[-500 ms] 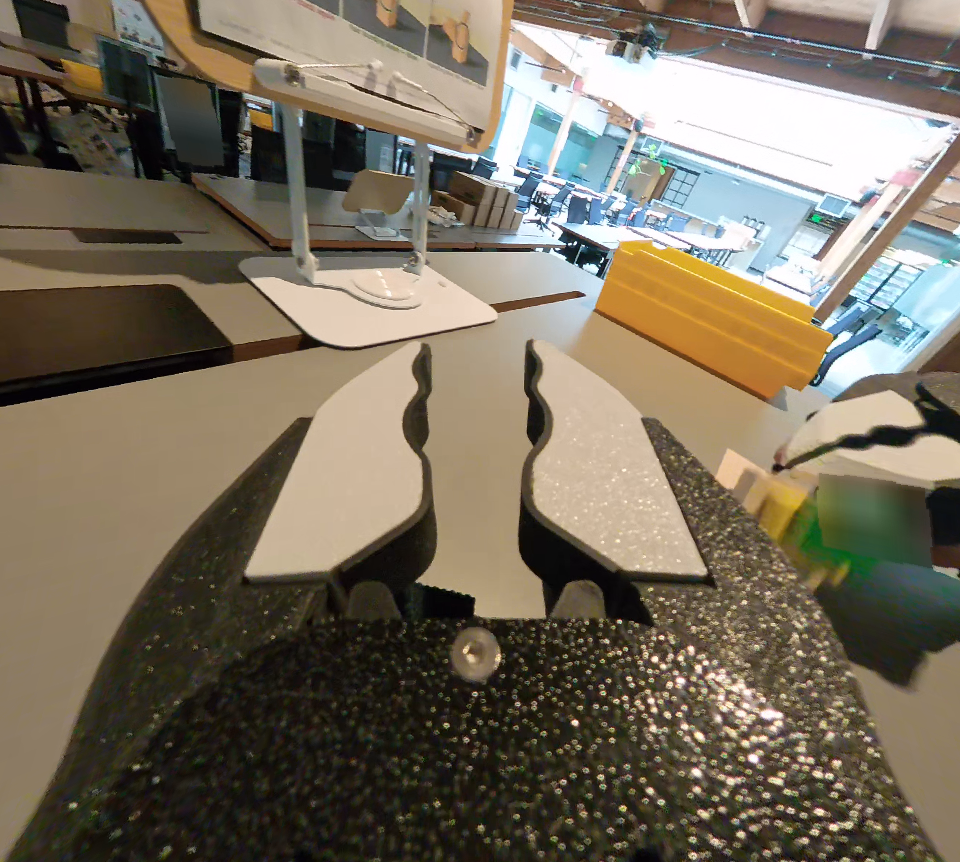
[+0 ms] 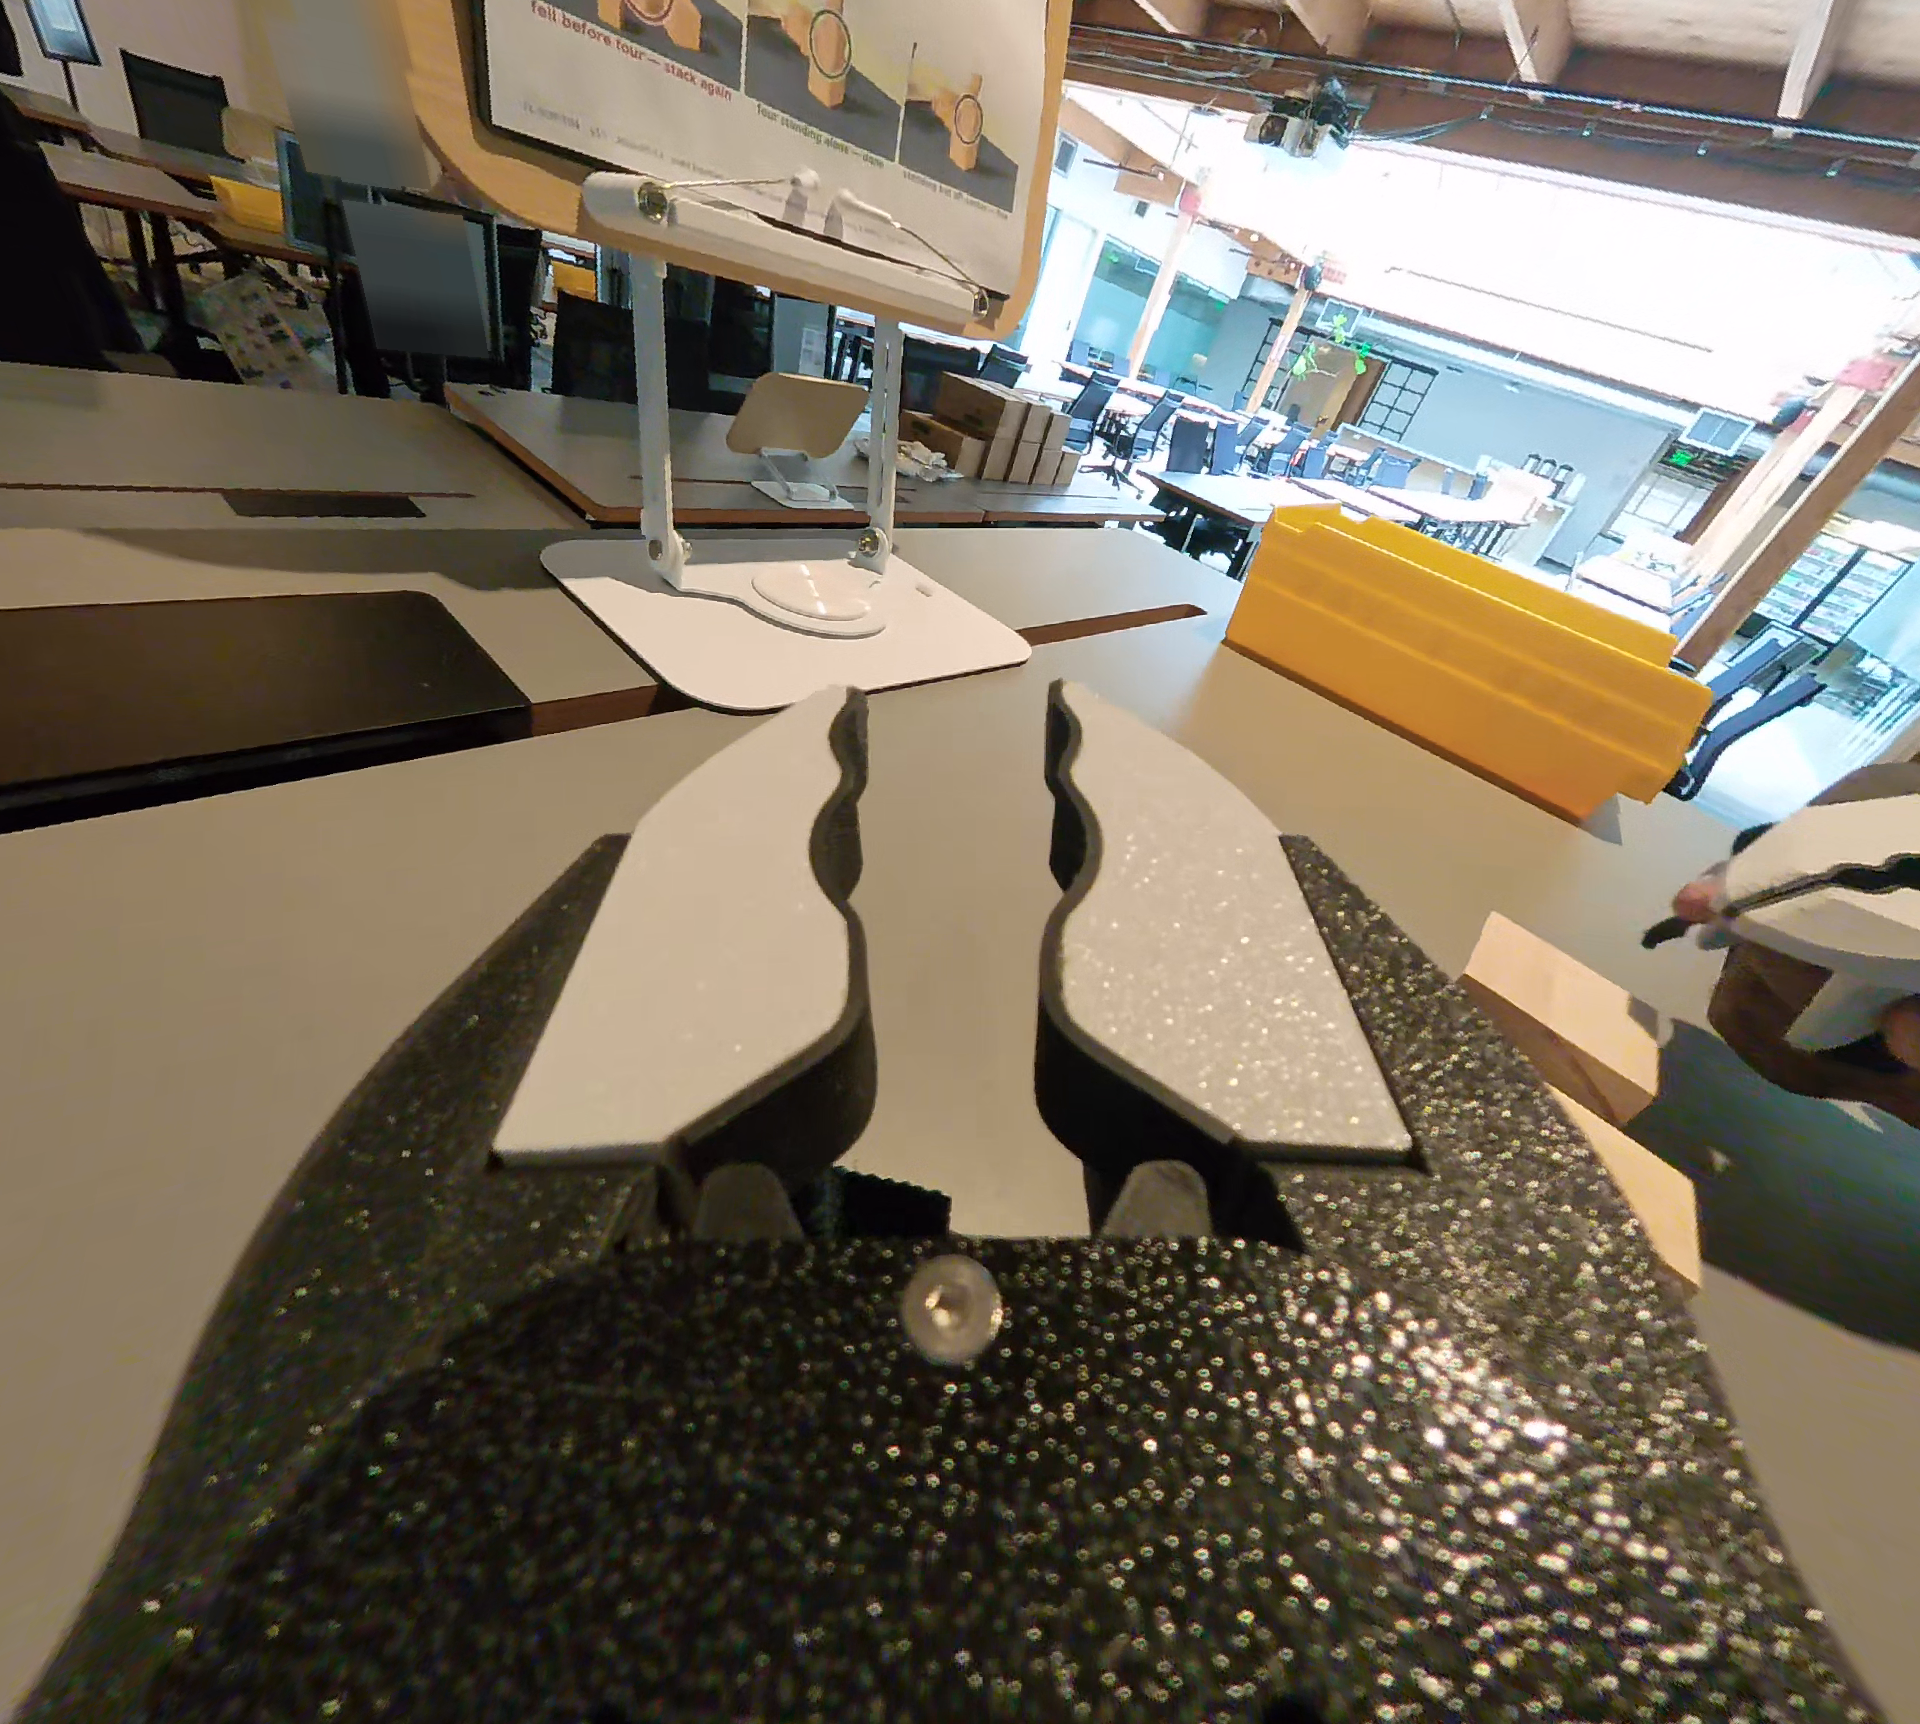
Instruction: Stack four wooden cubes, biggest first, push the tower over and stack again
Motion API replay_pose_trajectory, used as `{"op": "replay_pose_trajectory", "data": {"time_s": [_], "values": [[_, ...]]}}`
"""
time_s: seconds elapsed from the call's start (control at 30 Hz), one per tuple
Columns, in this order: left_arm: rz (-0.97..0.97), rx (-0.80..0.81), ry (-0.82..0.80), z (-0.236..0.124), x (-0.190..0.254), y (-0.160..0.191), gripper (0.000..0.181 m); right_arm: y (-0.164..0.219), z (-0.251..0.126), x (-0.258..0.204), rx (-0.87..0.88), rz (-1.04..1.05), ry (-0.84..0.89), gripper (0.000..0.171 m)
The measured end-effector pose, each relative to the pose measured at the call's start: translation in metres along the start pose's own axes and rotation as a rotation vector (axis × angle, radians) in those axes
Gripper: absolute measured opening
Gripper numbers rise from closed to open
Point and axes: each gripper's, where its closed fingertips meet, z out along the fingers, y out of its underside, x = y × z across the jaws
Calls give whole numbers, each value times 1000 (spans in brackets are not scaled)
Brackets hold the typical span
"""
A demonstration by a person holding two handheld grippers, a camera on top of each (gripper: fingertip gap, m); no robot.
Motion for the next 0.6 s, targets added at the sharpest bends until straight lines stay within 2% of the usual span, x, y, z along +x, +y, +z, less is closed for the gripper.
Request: {"op": "replay_pose_trajectory", "data": {"time_s": [0.17, 0.33, 0.47, 0.6], "values": [[75, -62, 108, -1, 20, 9, 34, 17, -29, 10, 39, 50, 11, 0], [312, -392, 415, -16, 85, 65, 51, 7, -46, 20, 151, 140, -1, 0], [495, -646, 445, -25, 106, 104, 55, 7, -46, 25, 163, 182, -5, 0], [560, -722, 459, -29, 129, 112, 67, 7, -46, 25, 162, 186, -9, 0]]}}
